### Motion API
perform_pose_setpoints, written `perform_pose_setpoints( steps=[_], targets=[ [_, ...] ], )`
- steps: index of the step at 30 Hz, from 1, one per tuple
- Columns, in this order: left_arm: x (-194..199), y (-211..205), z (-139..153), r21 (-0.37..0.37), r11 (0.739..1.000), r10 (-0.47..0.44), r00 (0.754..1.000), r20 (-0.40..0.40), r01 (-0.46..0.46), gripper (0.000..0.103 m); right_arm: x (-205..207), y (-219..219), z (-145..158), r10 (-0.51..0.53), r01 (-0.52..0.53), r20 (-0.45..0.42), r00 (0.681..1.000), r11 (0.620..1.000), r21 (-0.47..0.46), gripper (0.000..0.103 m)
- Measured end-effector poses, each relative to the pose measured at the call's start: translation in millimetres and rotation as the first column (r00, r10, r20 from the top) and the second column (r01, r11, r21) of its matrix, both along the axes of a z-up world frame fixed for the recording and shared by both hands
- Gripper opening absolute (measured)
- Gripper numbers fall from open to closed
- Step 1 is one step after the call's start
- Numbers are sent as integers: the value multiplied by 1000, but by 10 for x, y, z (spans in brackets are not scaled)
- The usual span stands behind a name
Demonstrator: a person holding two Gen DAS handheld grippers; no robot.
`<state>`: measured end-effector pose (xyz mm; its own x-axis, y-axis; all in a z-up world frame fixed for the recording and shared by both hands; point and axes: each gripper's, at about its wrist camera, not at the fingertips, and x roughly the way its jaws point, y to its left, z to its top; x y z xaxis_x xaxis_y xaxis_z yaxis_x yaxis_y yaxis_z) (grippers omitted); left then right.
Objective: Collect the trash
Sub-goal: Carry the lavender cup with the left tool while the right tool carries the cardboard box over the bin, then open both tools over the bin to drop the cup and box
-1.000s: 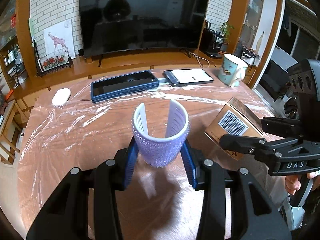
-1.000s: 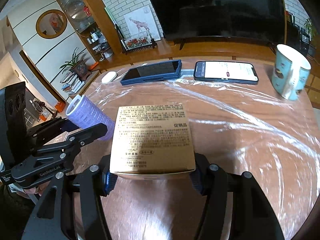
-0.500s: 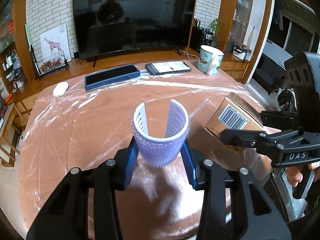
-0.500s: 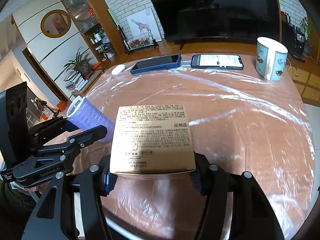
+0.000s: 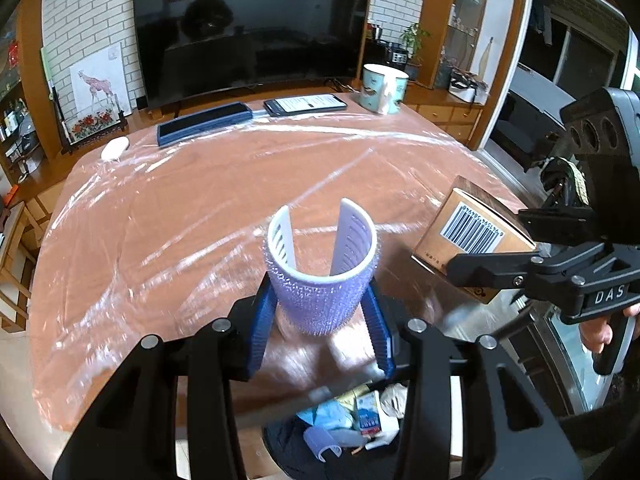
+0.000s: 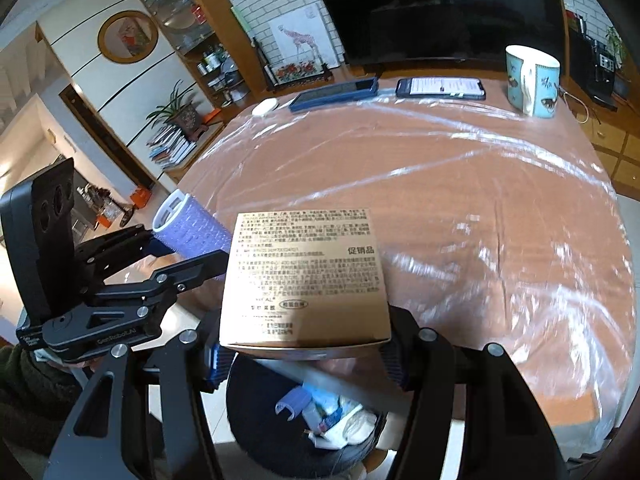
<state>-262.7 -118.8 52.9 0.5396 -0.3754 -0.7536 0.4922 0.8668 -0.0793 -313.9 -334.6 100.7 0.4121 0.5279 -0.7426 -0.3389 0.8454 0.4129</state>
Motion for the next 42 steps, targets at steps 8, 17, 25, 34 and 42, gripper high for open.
perform_pose_setpoints(
  steps=[8, 17, 25, 34, 42],
  targets=[
    [-314, 23, -87, -3, 1000, -21, 999, -32, 21, 44, -322, -13, -68, 29, -29, -28, 999, 1000, -6, 58],
    [-621, -30, -212, 38, 998, -55, 996, -67, 58, 44, -571, 19, -167, 66, -67, -63, 996, 998, -20, 58],
    [-773, -68, -422, 73, 994, -74, 990, -120, 83, 44, -699, 120, -368, 106, -112, -112, 988, 992, -52, 58],
    [-796, -77, -848, 158, 983, -60, 979, -192, 91, 44, -823, 306, -757, 130, -155, -175, 976, 978, -142, 58],
    [-743, -83, -1190, 201, 976, -37, 968, -249, 89, 44, -837, 427, -1082, 114, -154, -227, 967, 974, -168, 58]
  ],
)
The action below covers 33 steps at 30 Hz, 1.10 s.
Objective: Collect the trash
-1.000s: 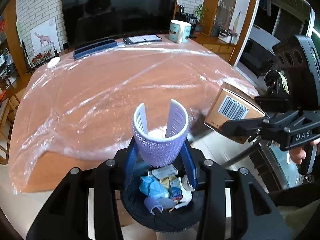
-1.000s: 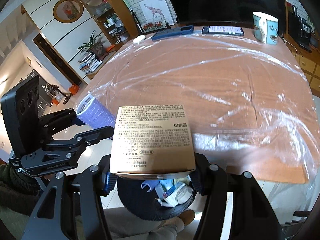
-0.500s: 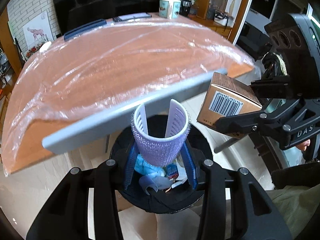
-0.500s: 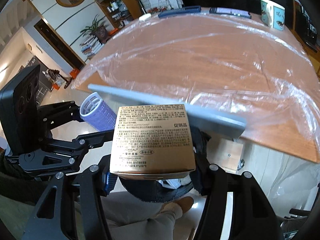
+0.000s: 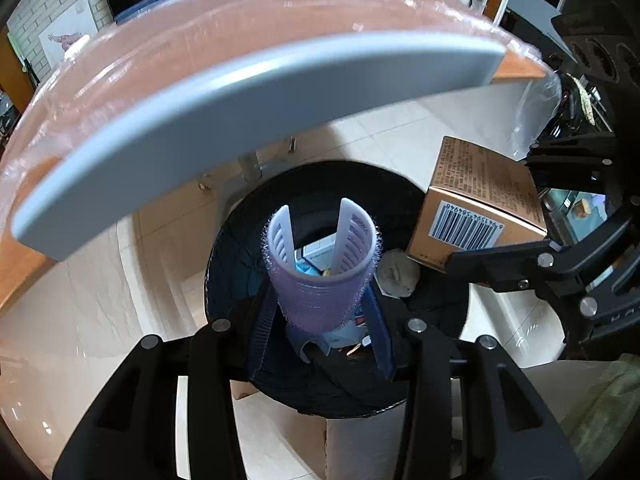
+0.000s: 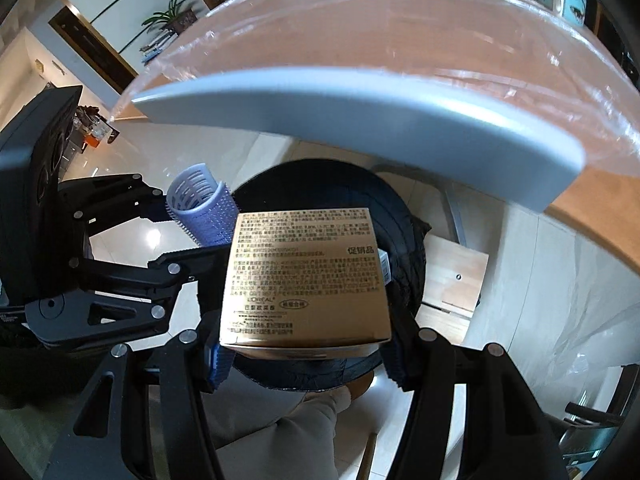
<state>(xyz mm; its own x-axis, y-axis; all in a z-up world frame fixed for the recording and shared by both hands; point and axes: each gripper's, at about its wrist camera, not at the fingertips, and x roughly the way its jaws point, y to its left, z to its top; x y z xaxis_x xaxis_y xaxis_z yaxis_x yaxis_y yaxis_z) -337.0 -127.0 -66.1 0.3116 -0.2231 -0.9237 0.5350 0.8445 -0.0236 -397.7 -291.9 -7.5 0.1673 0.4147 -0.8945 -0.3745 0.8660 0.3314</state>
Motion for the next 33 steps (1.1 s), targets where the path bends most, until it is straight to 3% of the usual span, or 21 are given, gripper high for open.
perform_pose_setpoints(
  steps=[4, 6, 7, 8, 13, 17, 21, 24, 25, 27, 30, 33],
  targets=[
    [23, -2, -115, -7, 1000, -13, 999, -34, 13, 46, 22, 36, -164, -18, 18, -32, 999, 1000, -3, 59],
    [34, -12, -150, 11, 1000, -5, 1000, -30, 6, 62, 44, 20, -229, -38, 39, -52, 998, 999, 1, 61],
    [27, -6, -151, 19, 1000, 0, 1000, -19, 0, 72, 57, 6, -251, -49, 49, -63, 997, 999, 5, 69],
    [22, 4, -149, 15, 1000, 2, 1000, -16, -2, 72, 63, -9, -268, -59, 60, -69, 996, 998, 7, 75],
    [52, 65, -145, 31, 999, 17, 1000, -17, -17, 72, 75, -94, -303, -90, 90, -78, 993, 996, -14, 78],
    [55, 176, 89, -3, 1000, 25, 1000, 12, -25, 72, 52, -208, -73, -87, 87, -49, 995, 996, 1, 79],
    [58, 241, 617, -66, 998, -6, 992, 128, 14, 72, 50, -331, 491, -63, 57, 90, 994, 996, 66, 88],
    [255, 337, 1093, -142, 990, 43, 966, 254, -7, 91, 248, -508, 888, -128, 115, 212, 969, 991, 74, 98],
    [386, 398, 1252, -162, 986, 89, 945, 314, -40, 98, 374, -605, 998, -174, 161, 258, 950, 984, 71, 99],
    [689, 521, 1434, -186, 976, 178, 906, 385, -113, 100, 650, -789, 1101, -254, 247, 310, 916, 967, 61, 99],
    [1245, 708, 1480, -188, 955, 290, 864, 412, -231, 100, 1165, -1115, 1048, -377, 390, 327, 867, 920, 28, 99],
    [1789, 882, 1385, -203, 926, 375, 848, 375, -319, 100, 1640, -1417, 859, -464, 492, 318, 827, 871, -8, 99]
  ],
)
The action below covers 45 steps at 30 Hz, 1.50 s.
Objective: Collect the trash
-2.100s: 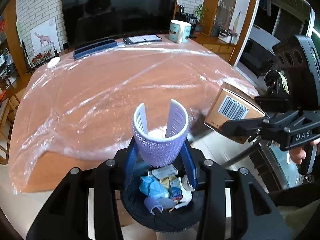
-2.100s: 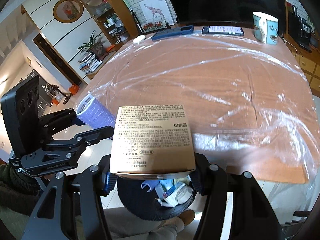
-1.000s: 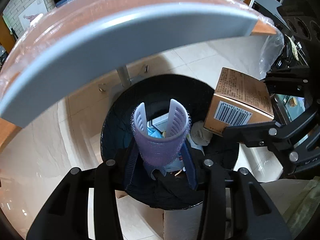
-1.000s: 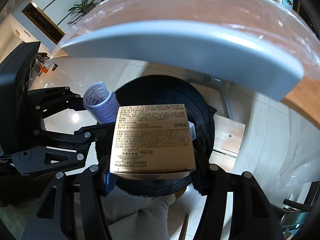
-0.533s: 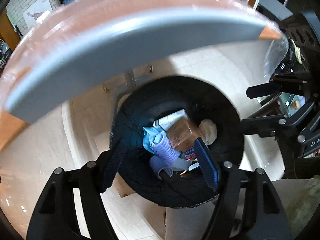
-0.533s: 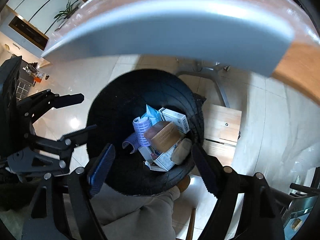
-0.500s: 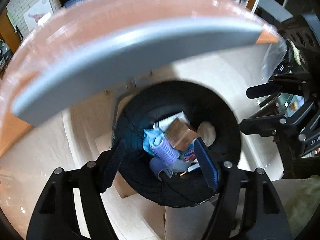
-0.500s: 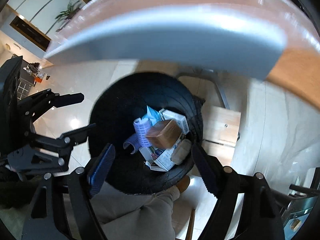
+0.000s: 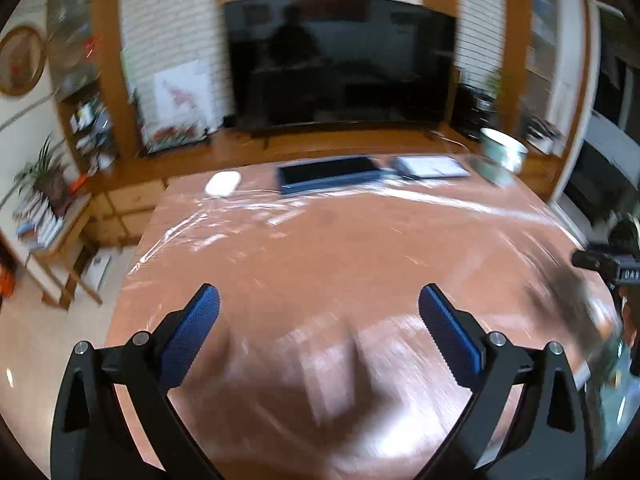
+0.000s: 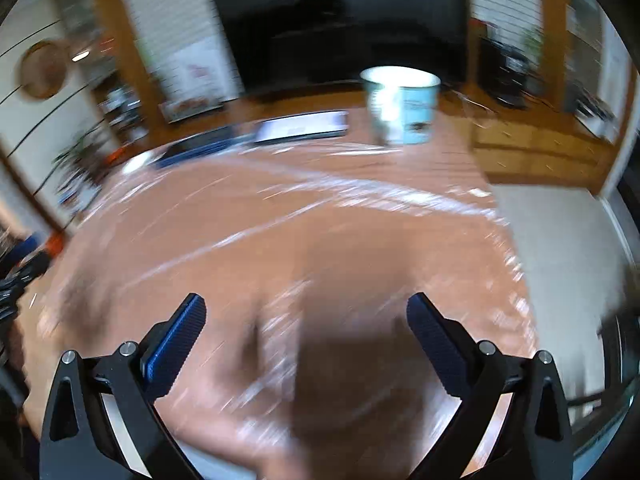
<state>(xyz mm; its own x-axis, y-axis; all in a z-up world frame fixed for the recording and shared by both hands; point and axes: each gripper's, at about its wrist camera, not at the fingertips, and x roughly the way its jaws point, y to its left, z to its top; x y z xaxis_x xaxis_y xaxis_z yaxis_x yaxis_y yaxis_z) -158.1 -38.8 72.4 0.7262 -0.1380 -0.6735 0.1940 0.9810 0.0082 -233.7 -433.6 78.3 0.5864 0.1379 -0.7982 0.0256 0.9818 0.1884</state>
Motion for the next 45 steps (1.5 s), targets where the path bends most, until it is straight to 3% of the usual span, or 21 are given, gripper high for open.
perform_pose_setpoints(
  steps=[4, 8, 14, 23, 45],
  targets=[
    [514, 164, -244, 27, 997, 78, 995, -58, -76, 100, 437, -220, -304, -83, 79, -40, 996, 993, -88, 99],
    [915, 342, -458, 44, 991, 133, 985, -112, -129, 100, 773, -379, -530, -144, 135, -77, 987, 985, -111, 99],
    [1227, 425, -648, 53, 988, 153, 977, -147, -147, 100, 1100, -426, -613, -165, 155, -58, 985, 977, -149, 99],
    [1379, 442, -798, 28, 989, 146, 965, -216, -144, 101, 1161, -463, -606, -191, 179, -50, 980, 968, -173, 99],
    [1399, 449, -808, 36, 989, 147, 965, -218, -142, 102, 1159, -451, -606, -191, 180, -50, 980, 968, -176, 99]
  ],
)
